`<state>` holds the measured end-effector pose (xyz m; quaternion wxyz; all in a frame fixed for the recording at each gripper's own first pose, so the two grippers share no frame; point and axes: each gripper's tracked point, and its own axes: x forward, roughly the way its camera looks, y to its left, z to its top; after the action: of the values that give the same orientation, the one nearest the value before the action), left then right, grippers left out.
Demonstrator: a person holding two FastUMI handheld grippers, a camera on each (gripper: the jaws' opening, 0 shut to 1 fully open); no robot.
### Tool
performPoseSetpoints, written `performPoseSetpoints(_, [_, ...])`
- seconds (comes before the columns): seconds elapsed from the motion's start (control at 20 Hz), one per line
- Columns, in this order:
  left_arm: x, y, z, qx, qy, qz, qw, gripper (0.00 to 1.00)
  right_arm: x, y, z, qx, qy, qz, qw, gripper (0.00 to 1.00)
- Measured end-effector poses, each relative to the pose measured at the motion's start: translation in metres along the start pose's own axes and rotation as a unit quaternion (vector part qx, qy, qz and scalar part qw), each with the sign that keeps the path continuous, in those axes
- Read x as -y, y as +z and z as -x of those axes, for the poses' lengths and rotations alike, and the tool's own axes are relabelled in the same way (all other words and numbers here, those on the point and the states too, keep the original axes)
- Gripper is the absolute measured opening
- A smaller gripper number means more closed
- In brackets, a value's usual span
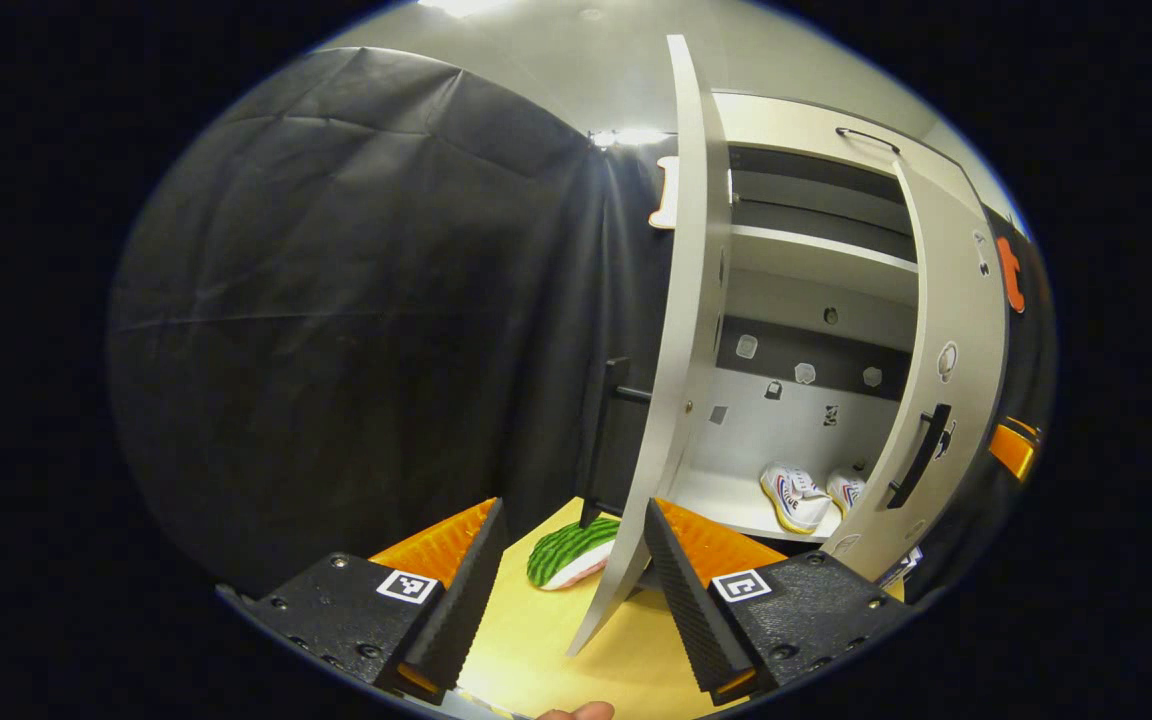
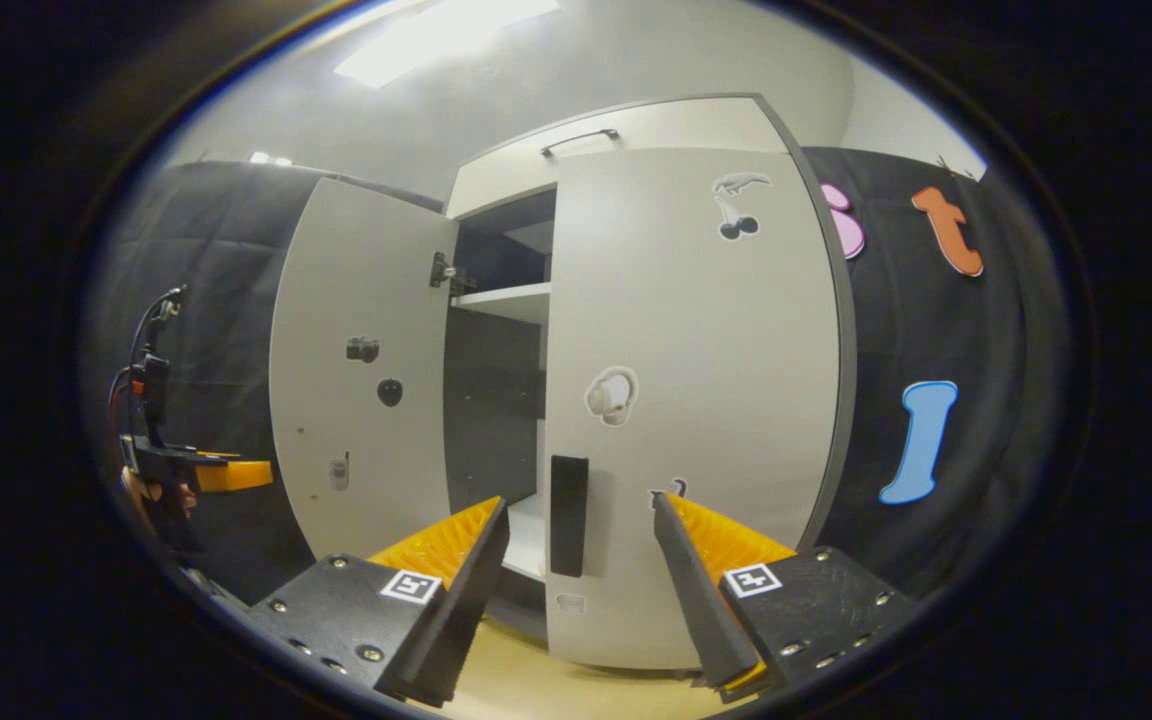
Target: Grab one shoe with the right hand and put it into the shoe cabinet, grab the other shoe with the left hand and put it into the shoe cabinet; then close the right door with the right hand and the left door with the left hand.
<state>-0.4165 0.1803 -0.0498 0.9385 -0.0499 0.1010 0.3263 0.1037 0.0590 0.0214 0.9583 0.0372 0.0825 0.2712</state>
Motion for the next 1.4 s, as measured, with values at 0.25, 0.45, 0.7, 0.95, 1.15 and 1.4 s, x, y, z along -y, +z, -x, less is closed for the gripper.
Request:
performPoseSetpoints(0.25, [-0.015, 0.0, 0.004, -0.003, 0.013, 0.008, 1.0, 0.83, -0.005, -0.003, -0.003, -0.005, 0.004, 0.003, 1.0, 0.87])
performPoseSetpoints(0.45, [-0.016, -0.003, -0.003, -0.008, 0.015, 0.013, 1.0, 0.85, -0.006, -0.007, -0.006, -0.008, 0.002, 0.0, 1.0, 0.87])
performPoseSetpoints(0.7, [-0.019, -0.003, -0.015, -0.003, 0.023, 0.005, 1.0, 0.83, -0.004, -0.014, -0.009, -0.015, -0.006, -0.008, 1.0, 0.87])
performPoseSetpoints(0.95, [-0.018, -0.009, -0.017, -0.015, 0.017, 0.008, 1.0, 0.85, 0.0, -0.018, -0.009, -0.018, -0.015, -0.013, 1.0, 0.87])
performPoseSetpoints(1.15, [-0.019, -0.016, -0.021, -0.027, 0.014, 0.001, 1.0, 0.83, 0.002, -0.024, -0.012, -0.024, -0.022, -0.016, 0.999, 0.88])
performPoseSetpoints(1.4, [-0.009, -0.015, -0.023, -0.019, -0.009, 0.006, 1.0, 0.85, 0.004, -0.027, -0.011, -0.025, -0.024, -0.026, 0.999, 0.88])
